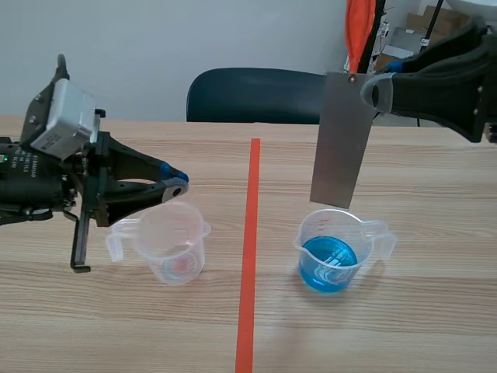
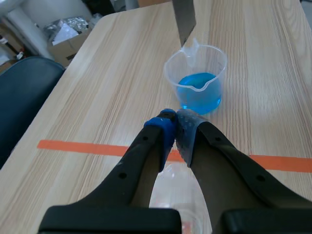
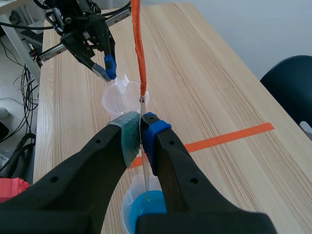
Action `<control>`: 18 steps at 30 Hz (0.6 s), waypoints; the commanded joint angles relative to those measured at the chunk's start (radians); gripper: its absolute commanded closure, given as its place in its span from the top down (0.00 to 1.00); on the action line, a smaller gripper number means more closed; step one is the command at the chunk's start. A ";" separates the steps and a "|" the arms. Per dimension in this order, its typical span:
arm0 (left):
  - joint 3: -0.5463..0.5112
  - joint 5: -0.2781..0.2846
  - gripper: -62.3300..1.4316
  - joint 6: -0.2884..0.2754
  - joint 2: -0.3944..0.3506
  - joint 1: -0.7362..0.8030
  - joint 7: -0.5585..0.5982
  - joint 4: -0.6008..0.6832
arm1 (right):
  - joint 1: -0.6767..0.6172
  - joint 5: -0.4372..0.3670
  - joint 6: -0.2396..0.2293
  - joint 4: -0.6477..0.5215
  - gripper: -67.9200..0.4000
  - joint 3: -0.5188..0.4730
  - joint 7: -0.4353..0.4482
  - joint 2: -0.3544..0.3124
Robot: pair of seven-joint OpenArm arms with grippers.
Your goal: Do the redox reaction experiment. move the plate over the left beaker
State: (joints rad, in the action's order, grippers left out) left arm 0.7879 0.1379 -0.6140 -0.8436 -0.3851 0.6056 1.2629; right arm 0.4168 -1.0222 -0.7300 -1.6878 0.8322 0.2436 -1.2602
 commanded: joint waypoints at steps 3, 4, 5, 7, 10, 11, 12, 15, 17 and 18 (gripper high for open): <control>-0.091 0.027 0.07 0.001 -0.075 0.097 0.067 0.014 | 0.016 -0.019 0.001 -0.008 0.02 -0.055 -0.035 0.041; -0.110 0.027 0.07 0.001 -0.088 0.122 0.078 0.014 | 0.016 -0.019 0.001 -0.008 0.02 -0.062 -0.045 0.050; -0.135 0.027 0.07 0.001 -0.105 0.159 0.092 0.013 | 0.016 -0.019 0.002 -0.008 0.02 -0.072 -0.058 0.061; -0.187 0.027 0.07 0.011 -0.130 0.240 0.121 0.013 | 0.016 -0.019 0.004 -0.008 0.02 -0.093 -0.088 0.085; -0.271 0.027 0.07 0.048 -0.156 0.380 0.175 0.013 | 0.016 -0.019 0.006 -0.008 0.02 -0.124 -0.137 0.129; -0.301 0.026 0.07 0.051 -0.158 0.429 0.192 0.013 | 0.016 -0.019 0.008 -0.008 0.02 -0.135 -0.154 0.147; -0.332 0.026 0.07 0.051 -0.157 0.478 0.203 0.012 | 0.016 -0.019 0.009 -0.008 0.02 -0.145 -0.173 0.166; -0.406 0.025 0.07 0.053 -0.154 0.620 0.240 0.012 | 0.016 -0.019 0.027 -0.008 0.01 -0.167 -0.234 0.227; -0.447 0.023 0.07 0.082 -0.146 0.713 0.270 0.011 | 0.016 -0.018 0.034 -0.008 0.01 -0.179 -0.269 0.269; -0.466 0.023 0.07 0.103 -0.137 0.757 0.280 0.011 | 0.016 -0.019 0.034 -0.008 0.02 -0.183 -0.290 0.289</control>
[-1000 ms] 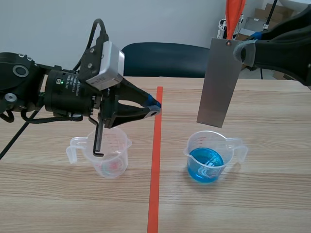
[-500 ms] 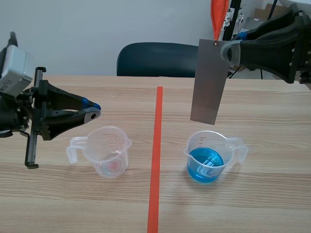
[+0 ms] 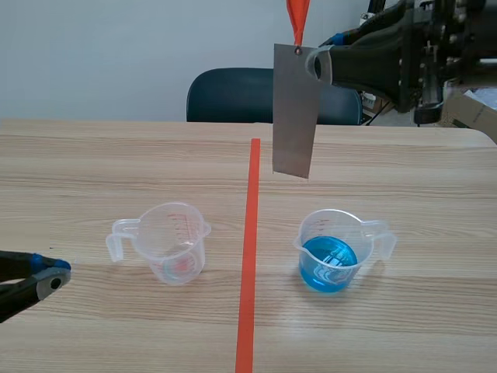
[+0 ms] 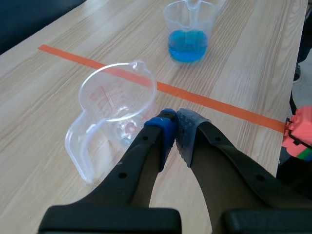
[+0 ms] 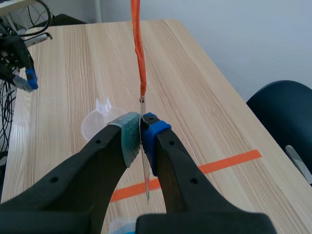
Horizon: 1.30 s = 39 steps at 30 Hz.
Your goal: Do the redox reaction experiment. move the plate over the left beaker
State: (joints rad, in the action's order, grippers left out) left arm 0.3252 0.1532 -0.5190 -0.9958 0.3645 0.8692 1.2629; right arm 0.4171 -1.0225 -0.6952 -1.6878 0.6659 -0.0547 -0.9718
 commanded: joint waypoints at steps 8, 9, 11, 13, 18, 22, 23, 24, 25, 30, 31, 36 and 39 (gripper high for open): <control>-0.146 -0.124 0.07 0.065 0.211 0.202 0.192 -0.132 | 0.015 -0.010 0.000 -0.008 0.02 -0.033 -0.079 0.135; -0.159 -0.149 0.07 0.066 0.238 0.216 0.224 -0.161 | 0.015 -0.006 0.000 -0.008 0.01 -0.033 -0.088 0.151; -0.180 -0.190 0.07 0.076 0.284 0.239 0.292 -0.223 | 0.015 0.022 0.002 -0.008 0.02 -0.033 -0.103 0.187; -0.193 -0.218 0.07 0.110 0.324 0.251 0.370 -0.285 | 0.015 0.053 0.015 -0.008 0.02 -0.033 -0.125 0.227; -0.199 -0.228 0.07 0.171 0.433 0.253 0.550 -0.429 | 0.015 0.099 0.026 -0.008 0.01 -0.033 -0.187 0.326; -0.217 -0.225 0.07 0.223 0.533 0.252 0.663 -0.515 | 0.015 0.144 0.026 -0.008 0.02 -0.033 -0.204 0.401; -0.225 -0.225 0.07 0.234 0.558 0.250 0.685 -0.530 | 0.016 0.145 0.026 -0.008 0.02 -0.033 -0.221 0.420; -0.233 -0.225 0.07 0.245 0.583 0.249 0.685 -0.541 | 0.016 0.148 0.031 -0.008 0.02 -0.033 -0.235 0.439; -0.243 -0.227 0.07 0.248 0.606 0.247 0.685 -0.547 | 0.015 0.148 0.037 -0.008 0.01 -0.032 -0.250 0.458; -0.299 -0.263 0.07 0.275 0.705 0.235 0.685 -0.555 | 0.015 0.148 0.049 -0.004 0.02 -0.032 -0.323 0.545; -0.316 -0.280 0.07 0.288 0.723 0.231 0.685 -0.555 | 0.015 0.148 0.049 -0.004 0.02 -0.032 -0.330 0.558; -0.420 -0.345 0.12 0.309 0.807 0.214 0.685 -0.525 | 0.014 0.148 0.053 -0.003 0.02 -0.032 -0.365 0.618; -0.469 -0.387 0.24 0.325 0.840 0.209 0.670 -0.478 | 0.014 0.148 0.082 -0.003 0.02 -0.031 -0.389 0.650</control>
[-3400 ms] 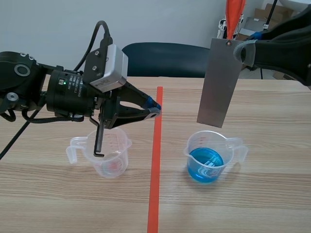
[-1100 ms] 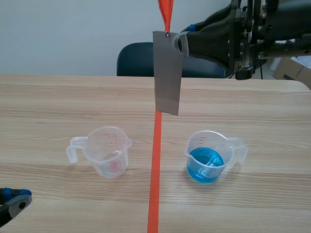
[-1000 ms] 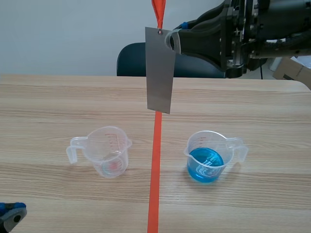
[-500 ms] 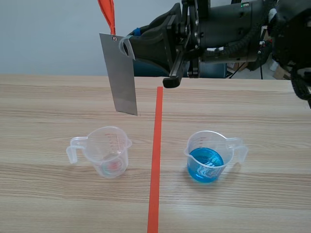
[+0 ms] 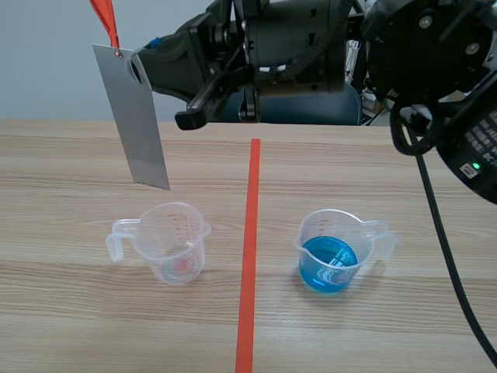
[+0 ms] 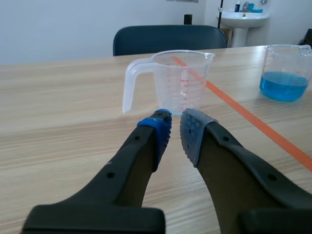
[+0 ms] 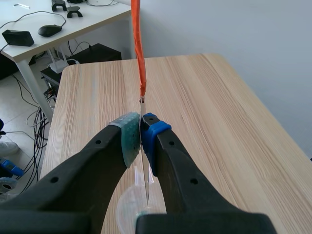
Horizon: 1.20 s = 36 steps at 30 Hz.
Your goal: Do the redox reaction experiment. move the plate over the left beaker
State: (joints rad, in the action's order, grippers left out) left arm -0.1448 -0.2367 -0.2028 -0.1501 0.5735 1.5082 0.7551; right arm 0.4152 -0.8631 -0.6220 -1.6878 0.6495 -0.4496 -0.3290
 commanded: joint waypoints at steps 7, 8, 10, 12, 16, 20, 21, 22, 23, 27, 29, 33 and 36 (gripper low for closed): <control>-0.054 -0.012 0.60 0.029 0.008 -0.001 -0.016 0.097 | 0.013 -0.011 0.013 0.041 0.02 -0.014 -0.061 0.089; -0.054 -0.013 0.69 0.029 0.009 -0.001 -0.016 0.100 | 0.013 -0.011 0.013 0.053 0.02 -0.014 -0.067 0.097; -0.054 -0.016 0.86 0.028 0.014 -0.003 -0.017 0.108 | 0.013 -0.011 0.013 0.074 0.01 -0.014 -0.075 0.109; -0.054 -0.019 0.97 0.027 0.022 -0.006 -0.017 0.109 | 0.013 -0.011 0.013 0.084 0.01 -0.014 -0.079 0.113; -0.044 -0.019 1.00 -0.035 0.023 -0.009 -0.018 0.109 | 0.014 -0.011 0.013 0.085 0.02 -0.014 -0.082 0.114; -0.045 -0.018 1.00 -0.055 0.022 -0.011 -0.029 0.109 | 0.014 -0.011 0.013 0.085 0.02 -0.014 -0.093 0.114; -0.045 -0.018 1.00 -0.055 0.022 -0.012 -0.030 0.109 | 0.014 -0.011 0.013 0.085 0.02 -0.014 -0.098 0.114; -0.045 -0.018 1.00 -0.059 0.022 -0.015 -0.028 0.109 | 0.014 -0.011 0.013 0.085 0.02 -0.014 -0.100 0.113; -0.045 -0.018 1.00 -0.070 0.022 -0.015 -0.027 0.109 | 0.014 -0.011 0.013 0.085 0.02 -0.014 -0.103 0.113; -0.045 -0.018 1.00 -0.108 0.022 -0.017 -0.026 0.109 | 0.014 -0.011 0.013 0.085 0.02 -0.014 -0.106 0.113; -0.045 -0.019 1.00 -0.107 0.022 -0.017 -0.030 0.109 | 0.014 -0.011 0.013 0.085 0.02 -0.014 -0.106 0.113; -0.045 -0.019 1.00 -0.107 0.019 -0.017 -0.060 0.109 | 0.014 -0.011 0.013 0.085 0.02 -0.014 -0.106 0.113; -0.045 -0.018 1.00 -0.107 0.019 -0.017 -0.070 0.109 | 0.014 -0.011 0.013 0.085 0.02 -0.014 -0.106 0.113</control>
